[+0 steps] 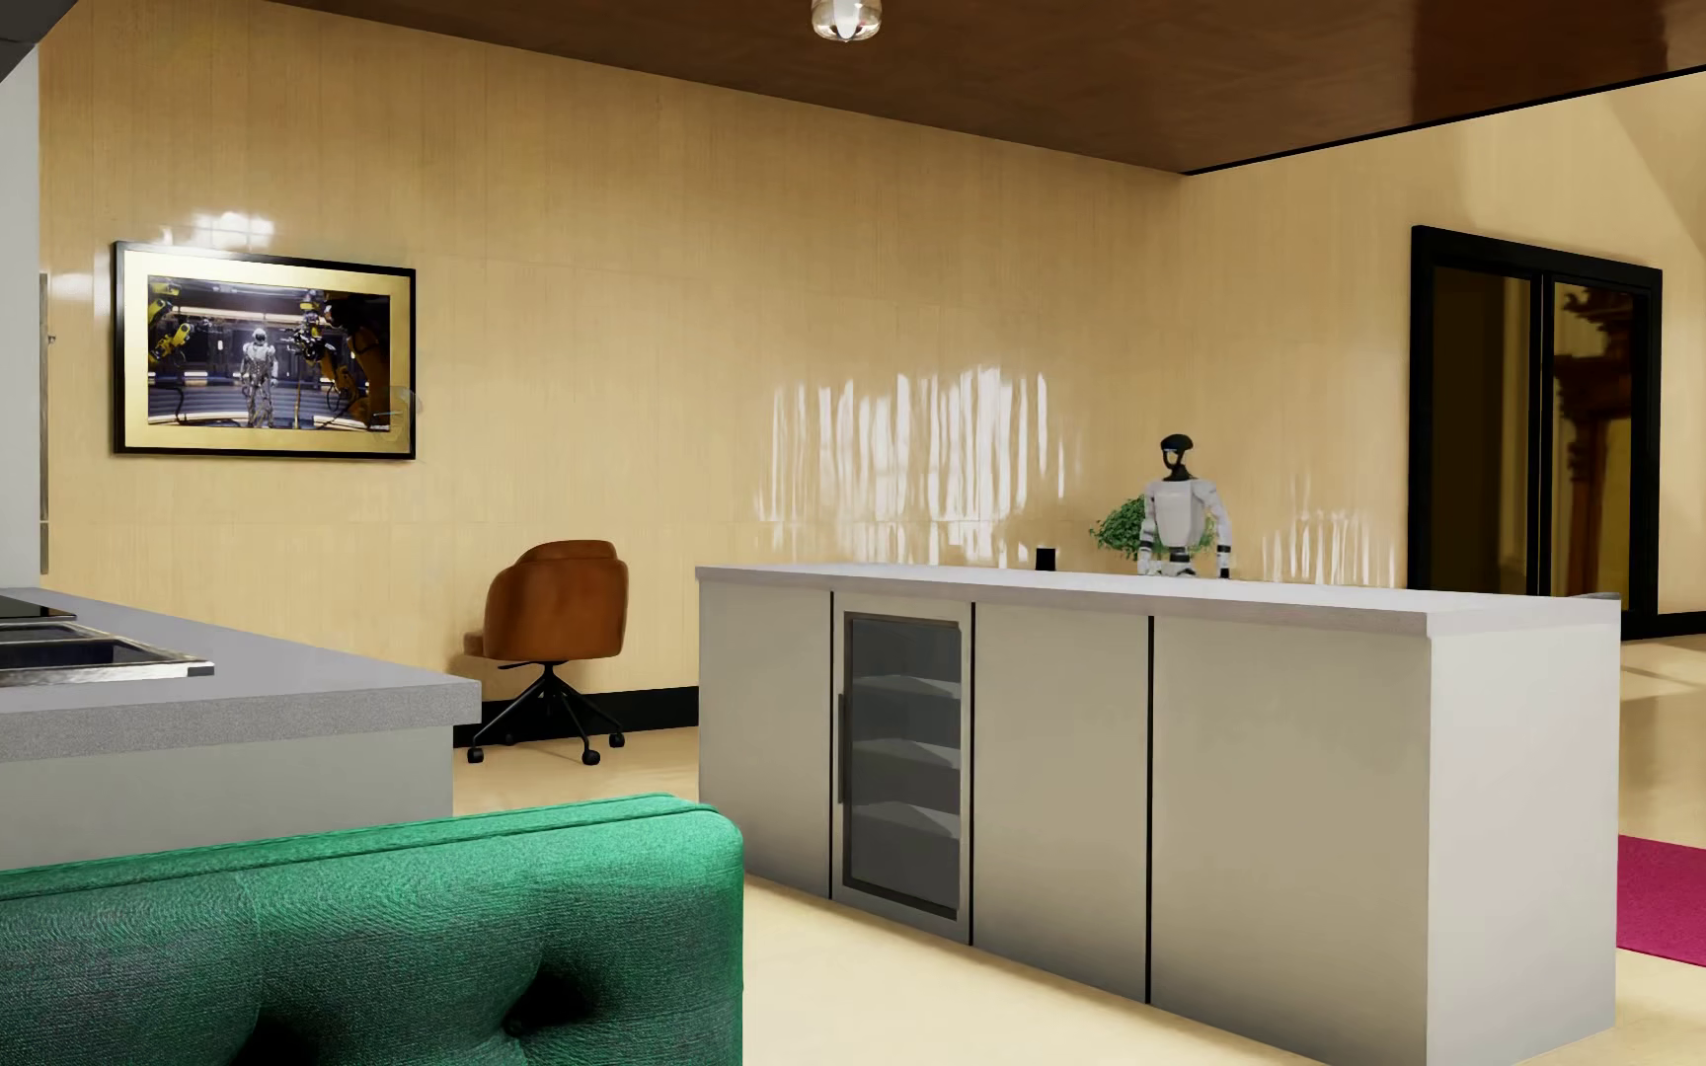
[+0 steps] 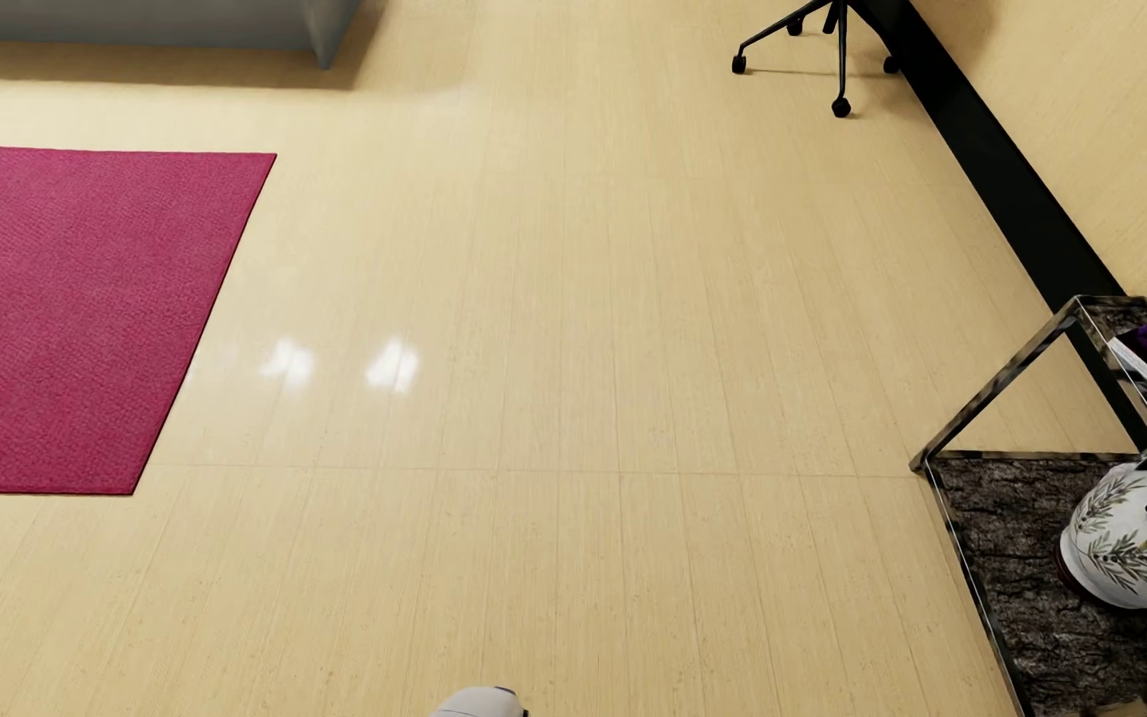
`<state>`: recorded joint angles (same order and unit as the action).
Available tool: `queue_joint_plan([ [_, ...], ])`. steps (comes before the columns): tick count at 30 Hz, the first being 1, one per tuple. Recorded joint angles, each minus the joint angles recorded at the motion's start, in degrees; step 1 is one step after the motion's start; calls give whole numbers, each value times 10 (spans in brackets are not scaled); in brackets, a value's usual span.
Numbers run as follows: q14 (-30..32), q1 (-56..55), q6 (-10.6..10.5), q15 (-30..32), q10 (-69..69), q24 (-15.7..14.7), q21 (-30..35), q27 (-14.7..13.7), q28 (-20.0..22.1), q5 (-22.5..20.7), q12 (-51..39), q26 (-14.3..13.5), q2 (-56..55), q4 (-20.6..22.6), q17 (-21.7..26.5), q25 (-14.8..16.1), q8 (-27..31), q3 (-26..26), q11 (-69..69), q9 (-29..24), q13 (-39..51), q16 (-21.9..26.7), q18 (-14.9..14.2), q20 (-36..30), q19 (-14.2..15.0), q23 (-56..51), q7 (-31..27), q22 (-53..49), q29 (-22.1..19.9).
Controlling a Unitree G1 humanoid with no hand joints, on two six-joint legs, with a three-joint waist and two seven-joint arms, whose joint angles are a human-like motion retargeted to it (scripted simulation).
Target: Approach the counter
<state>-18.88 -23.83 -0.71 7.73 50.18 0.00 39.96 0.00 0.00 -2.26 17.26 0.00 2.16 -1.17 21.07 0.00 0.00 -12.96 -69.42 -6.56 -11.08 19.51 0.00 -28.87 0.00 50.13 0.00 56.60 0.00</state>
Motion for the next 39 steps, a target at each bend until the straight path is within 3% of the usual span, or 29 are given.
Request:
queue_joint_plan([
  [2,-14,97,-20,-21,-55,0,-16,0,0,-13,-15,0,-121,6,-1,0,0,63,-66,-6,-25,-1,0,4,0,3,0,-39,0],
  [5,-12,254,-41,52,-166,0,-12,0,0,-27,-27,0,-249,1,6,0,0,149,172,-12,-47,8,0,30,0,5,0,-106,0],
  [6,-22,300,-45,51,-194,0,-14,0,0,-22,-35,0,-273,-3,8,0,0,176,278,-9,-54,14,0,27,0,1,0,-125,0],
  [7,-37,336,-46,-12,-210,0,-17,0,0,-19,-44,0,-297,-4,9,0,0,193,361,-4,-58,20,0,32,0,-2,0,-143,0],
  [8,-51,370,-47,-114,-217,0,-18,0,0,-14,-55,0,-315,-7,11,0,0,207,409,0,-62,25,0,33,0,-5,0,-154,0],
  [9,-57,393,-51,-170,-214,0,-19,0,0,-5,-66,0,-326,-13,12,0,0,221,412,1,-64,27,0,34,0,-6,0,-157,0],
  [10,-49,409,-53,-126,-202,0,-22,0,0,-1,-71,0,-338,-17,11,0,0,236,398,0,-66,26,0,41,0,-3,0,-153,0],
  [12,48,411,-69,60,-127,0,-18,0,0,-20,-60,0,-371,-45,7,0,0,251,330,8,-67,15,0,59,0,11,0,-129,0],
  [14,201,342,-81,77,58,0,-5,0,0,-65,-40,0,-336,-66,2,0,0,211,277,19,-59,7,0,47,0,32,0,-91,0],
  [15,201,278,-83,51,168,0,-19,0,0,-88,-28,0,-301,-78,-3,0,0,190,277,23,-53,8,0,40,0,36,0,-86,0],
  [17,75,172,-69,-35,271,0,-43,0,0,-100,-11,0,-178,-72,-4,0,0,135,325,14,-34,7,0,32,0,30,0,-77,0],
  [19,32,79,-40,-121,204,0,-45,0,0,-85,5,0,-63,-58,9,0,0,63,382,13,-14,9,0,32,0,-8,0,-66,0],
  [21,47,22,-24,-212,40,0,-55,0,0,-61,18,0,48,-60,28,0,0,10,435,6,4,16,0,37,0,-69,0,-66,0],
  [23,88,-20,-25,-288,-154,0,-82,0,0,-52,27,0,121,-74,39,0,0,-16,457,18,32,13,0,44,0,-101,0,-61,0],
  [24,160,-35,-26,-302,-277,0,-88,0,0,-47,30,0,146,-81,43,0,0,-25,457,26,44,13,0,40,0,-112,0,-55,0],
  [25,193,-48,-25,-296,-315,0,-94,0,0,-35,33,0,172,-91,42,0,0,-38,452,29,53,13,0,39,0,-113,0,-48,0],
  [26,101,-61,-21,-269,-184,0,-112,0,0,-14,36,0,196,-92,39,0,0,-52,436,28,51,11,0,39,0,-118,0,-40,0],
  [27,82,-76,-16,-215,-121,0,-123,0,0,6,38,0,207,-86,33,0,0,-60,402,33,40,8,0,34,0,-117,0,-26,0],
  [28,103,-85,-5,-122,-60,0,-123,0,0,25,41,0,197,-70,20,0,0,-59,337,43,26,5,0,30,0,-94,0,-5,0],
  [29,95,-73,5,-15,-13,0,-126,0,0,38,38,0,168,-44,6,0,0,-50,238,42,15,4,0,29,0,-61,0,14,0],
  [30,65,-37,9,48,1,0,-124,0,0,44,35,0,114,-15,2,0,0,-38,109,33,3,1,0,38,0,-40,0,14,0],
  [31,42,13,12,41,-13,0,-105,0,0,44,34,0,50,15,-1,0,0,-19,-13,23,-2,-1,0,47,0,-24,0,-1,0],
  [33,28,127,-11,-30,-71,0,-90,0,0,4,23,0,-72,23,-12,0,0,47,-97,13,-17,0,0,47,0,-4,0,-40,0],
  [36,17,284,-38,46,-172,0,-59,0,0,-28,7,0,-212,13,-14,0,0,135,148,12,-56,11,0,65,0,18,0,-122,0],
  [37,4,334,-45,42,-194,0,-57,0,0,-27,-2,0,-233,4,-12,0,0,162,264,11,-69,14,0,71,0,20,0,-143,0],
  [38,-14,364,-41,-29,-204,0,-55,0,0,-17,-17,0,-261,5,-12,0,0,178,361,16,-76,19,0,79,0,20,0,-159,0],
  [39,-30,388,-37,-154,-204,0,-50,0,0,-5,-32,0,-283,3,-11,0,0,194,417,21,-80,24,0,89,0,21,0,-170,0],
])
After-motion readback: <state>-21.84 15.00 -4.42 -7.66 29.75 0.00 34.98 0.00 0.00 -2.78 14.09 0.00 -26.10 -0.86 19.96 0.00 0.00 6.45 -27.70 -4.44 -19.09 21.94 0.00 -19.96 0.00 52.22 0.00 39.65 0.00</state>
